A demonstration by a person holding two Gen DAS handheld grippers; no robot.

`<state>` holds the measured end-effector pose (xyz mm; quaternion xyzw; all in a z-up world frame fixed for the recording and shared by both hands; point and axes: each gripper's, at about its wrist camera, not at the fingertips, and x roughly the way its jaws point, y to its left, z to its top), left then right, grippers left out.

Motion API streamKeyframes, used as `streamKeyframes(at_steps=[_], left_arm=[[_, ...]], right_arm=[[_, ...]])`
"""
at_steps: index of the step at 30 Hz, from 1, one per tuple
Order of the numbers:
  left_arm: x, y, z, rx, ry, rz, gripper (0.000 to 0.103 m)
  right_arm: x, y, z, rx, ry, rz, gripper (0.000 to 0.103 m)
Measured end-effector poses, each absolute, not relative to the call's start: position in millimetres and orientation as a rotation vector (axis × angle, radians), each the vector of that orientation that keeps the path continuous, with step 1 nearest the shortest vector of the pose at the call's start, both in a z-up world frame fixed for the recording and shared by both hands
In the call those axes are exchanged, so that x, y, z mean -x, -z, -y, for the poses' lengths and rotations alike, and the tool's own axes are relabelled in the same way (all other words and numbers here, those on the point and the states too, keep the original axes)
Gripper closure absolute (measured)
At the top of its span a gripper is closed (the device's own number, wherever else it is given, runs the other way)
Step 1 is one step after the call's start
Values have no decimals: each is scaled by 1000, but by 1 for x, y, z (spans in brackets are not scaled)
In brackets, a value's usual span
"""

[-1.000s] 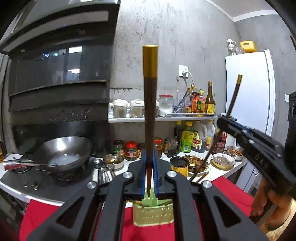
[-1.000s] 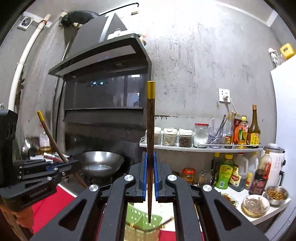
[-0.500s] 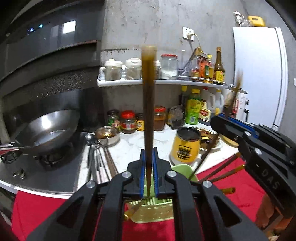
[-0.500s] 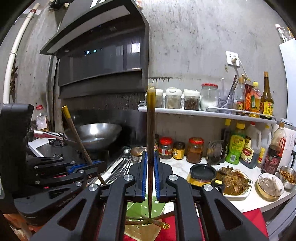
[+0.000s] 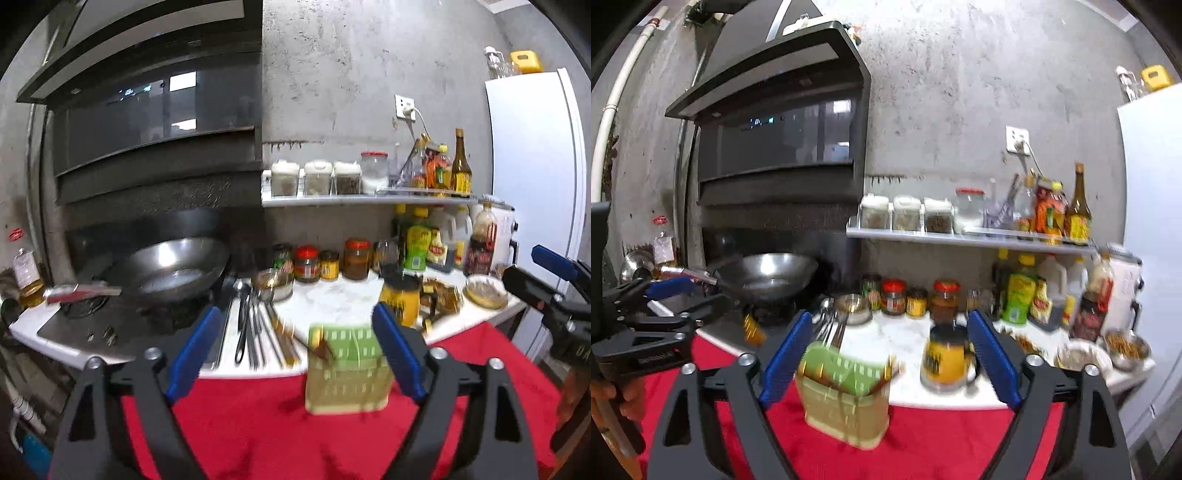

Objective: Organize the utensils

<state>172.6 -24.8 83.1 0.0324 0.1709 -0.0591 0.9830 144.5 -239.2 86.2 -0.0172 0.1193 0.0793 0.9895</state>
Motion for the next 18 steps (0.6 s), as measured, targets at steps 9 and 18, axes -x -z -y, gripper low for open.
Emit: streamKeyframes(at_steps=[9,18], left_arm=[[-89,-26,18,-96,101,-510,6],[-24,-2,14,-73,45,-620,6]], right_arm=[[-72,-45,245,22,-151,-403,6],[-5,-22,238,57,-126,-483,6]])
